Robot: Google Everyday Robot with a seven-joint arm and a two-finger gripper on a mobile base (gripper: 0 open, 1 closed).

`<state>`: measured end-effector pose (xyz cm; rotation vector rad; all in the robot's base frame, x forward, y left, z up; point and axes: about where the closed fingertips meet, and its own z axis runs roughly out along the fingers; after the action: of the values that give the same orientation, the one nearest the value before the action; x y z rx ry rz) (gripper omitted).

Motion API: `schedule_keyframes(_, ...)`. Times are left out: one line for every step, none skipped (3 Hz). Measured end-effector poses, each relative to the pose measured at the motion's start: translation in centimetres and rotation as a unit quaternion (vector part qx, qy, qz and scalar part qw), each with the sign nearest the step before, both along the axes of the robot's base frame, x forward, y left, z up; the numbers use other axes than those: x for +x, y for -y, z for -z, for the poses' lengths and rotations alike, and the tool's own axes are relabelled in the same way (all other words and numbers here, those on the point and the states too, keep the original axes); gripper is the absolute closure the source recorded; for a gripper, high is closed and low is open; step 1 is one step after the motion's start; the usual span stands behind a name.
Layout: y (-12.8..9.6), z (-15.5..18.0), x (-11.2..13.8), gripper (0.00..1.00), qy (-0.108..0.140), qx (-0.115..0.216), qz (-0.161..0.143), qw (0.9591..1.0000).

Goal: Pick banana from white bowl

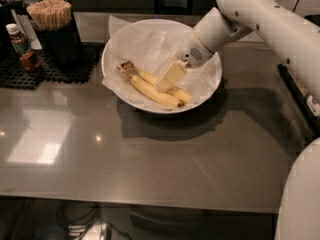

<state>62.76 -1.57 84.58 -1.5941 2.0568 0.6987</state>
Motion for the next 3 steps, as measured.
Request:
schedule_keyframes(0.64,0.31,0.44,1.0,-0.006,0.004,-0.002,1.0)
schedule_keyframes(0.59,0.36,0.44,1.0,-0.007,0.004,-0.003,1.0)
schedule_keyframes(0.3,0.33,0.46,1.0,-0.009,0.0,-0.001,1.0)
